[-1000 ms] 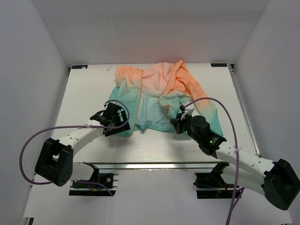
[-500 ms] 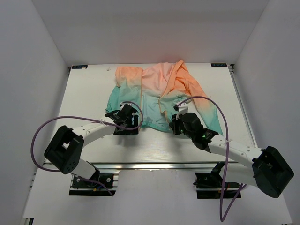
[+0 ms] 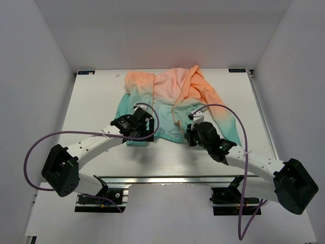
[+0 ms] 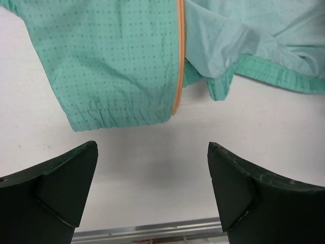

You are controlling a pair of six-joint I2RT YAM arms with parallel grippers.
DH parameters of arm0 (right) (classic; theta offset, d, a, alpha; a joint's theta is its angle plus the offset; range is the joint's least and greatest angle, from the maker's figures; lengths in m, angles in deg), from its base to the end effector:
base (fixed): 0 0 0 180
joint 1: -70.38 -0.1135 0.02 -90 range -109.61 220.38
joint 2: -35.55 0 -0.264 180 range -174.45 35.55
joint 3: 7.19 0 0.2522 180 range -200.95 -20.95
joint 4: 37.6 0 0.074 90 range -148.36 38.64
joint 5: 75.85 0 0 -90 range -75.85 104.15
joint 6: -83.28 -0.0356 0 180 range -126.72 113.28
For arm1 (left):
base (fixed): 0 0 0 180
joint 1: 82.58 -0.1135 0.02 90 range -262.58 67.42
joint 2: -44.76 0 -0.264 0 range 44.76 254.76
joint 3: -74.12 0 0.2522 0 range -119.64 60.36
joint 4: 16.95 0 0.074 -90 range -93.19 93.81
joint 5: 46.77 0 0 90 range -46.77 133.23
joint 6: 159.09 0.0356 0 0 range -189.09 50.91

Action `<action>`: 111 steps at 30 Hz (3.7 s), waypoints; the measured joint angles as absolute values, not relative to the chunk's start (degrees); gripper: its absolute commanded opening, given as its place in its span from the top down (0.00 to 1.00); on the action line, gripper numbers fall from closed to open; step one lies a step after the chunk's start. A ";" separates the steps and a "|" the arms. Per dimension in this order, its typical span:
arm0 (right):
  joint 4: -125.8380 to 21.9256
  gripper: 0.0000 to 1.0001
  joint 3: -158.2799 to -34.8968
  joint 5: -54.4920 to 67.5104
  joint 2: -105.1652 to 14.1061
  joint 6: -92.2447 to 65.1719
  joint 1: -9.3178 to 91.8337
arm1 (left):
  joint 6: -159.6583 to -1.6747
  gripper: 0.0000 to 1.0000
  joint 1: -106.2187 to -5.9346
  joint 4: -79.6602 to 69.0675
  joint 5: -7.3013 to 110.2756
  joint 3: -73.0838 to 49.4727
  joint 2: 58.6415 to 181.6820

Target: Zip up the jacket

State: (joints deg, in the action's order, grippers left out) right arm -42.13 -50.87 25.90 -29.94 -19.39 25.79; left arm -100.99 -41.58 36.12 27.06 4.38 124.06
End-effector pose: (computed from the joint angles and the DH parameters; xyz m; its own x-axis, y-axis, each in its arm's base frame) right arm 0.1776 0.1649 0.2117 -0.4305 -0.1229 -0.8942 -0.4745 0.8736 0.1084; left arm 0.2098 -0.1693 0.2349 -0.8509 0.0672 -0.5210 0.0987 0.9946 -0.0330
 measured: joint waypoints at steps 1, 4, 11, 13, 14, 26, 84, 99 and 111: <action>-42.21 1.00 -50.87 25.96 -29.94 -19.39 25.81 | -100.77 0.02 -41.58 35.99 26.73 4.27 124.09; -42.37 1.00 -50.89 26.01 -29.94 -19.34 26.03 | -99.89 0.02 -41.61 35.64 25.40 4.25 126.58; -44.05 1.00 -52.09 26.03 -30.42 -18.75 26.11 | -97.47 0.04 -41.63 33.36 25.29 4.27 133.88; -44.36 1.00 -52.40 26.12 -30.51 -18.58 26.11 | -96.92 0.07 -41.63 32.58 25.25 4.03 135.30; -44.44 1.00 -52.46 26.23 -30.51 -18.51 26.14 | -96.68 0.12 -41.65 32.38 25.18 3.72 136.22; -46.54 1.00 -53.38 26.71 -32.70 -18.51 26.57 | -95.76 0.34 -42.74 30.85 25.07 2.41 140.98; -43.31 1.00 -54.84 5.92 -31.06 -25.99 39.56 | -99.78 1.00 -43.83 20.10 41.86 2.80 118.99; -10.59 1.00 -52.59 -6.12 -38.69 -37.94 36.23 | -112.29 1.00 -43.48 6.11 36.18 6.85 118.84; -1.67 1.00 -53.25 -8.18 -45.55 -41.57 36.23 | -112.59 1.00 -42.76 -0.43 35.00 9.03 118.82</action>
